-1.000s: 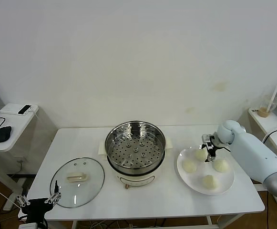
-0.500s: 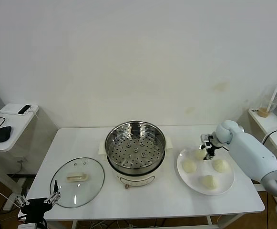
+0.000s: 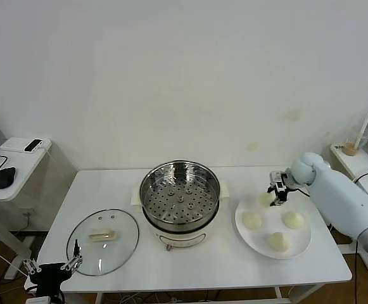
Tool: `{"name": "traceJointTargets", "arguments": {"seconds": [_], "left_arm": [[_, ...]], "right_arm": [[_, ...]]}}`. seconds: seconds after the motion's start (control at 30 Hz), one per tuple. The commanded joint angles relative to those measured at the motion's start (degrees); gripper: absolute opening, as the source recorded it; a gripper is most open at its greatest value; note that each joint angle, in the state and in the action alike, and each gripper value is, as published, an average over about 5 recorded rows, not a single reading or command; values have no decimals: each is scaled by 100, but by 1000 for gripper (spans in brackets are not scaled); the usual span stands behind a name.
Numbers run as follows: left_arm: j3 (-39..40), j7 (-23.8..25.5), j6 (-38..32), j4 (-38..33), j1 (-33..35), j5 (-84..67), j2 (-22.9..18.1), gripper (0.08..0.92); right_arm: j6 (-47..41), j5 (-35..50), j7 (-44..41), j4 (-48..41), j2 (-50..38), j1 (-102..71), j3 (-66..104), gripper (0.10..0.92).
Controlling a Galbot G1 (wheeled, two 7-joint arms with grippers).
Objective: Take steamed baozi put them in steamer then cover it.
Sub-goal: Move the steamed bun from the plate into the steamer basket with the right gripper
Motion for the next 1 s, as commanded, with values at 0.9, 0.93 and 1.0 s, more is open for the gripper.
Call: {"name": "traceJointTargets", "arguments": {"seconds": [0.9,0.93,1.0], "left_arm": [[-58,1,8,-66,37,-100,123,823],[-71,0,8,-66,36,-105,120,823],[-99,2,12,-73,35,-122,117,823]], "right_arm": [[296,2690,590,879,1812,3053,-2994,539],[388,2669,636,876,1889,3098,-3154,537],[614,2595,742,877,2011,3173,-3484,535]]}}
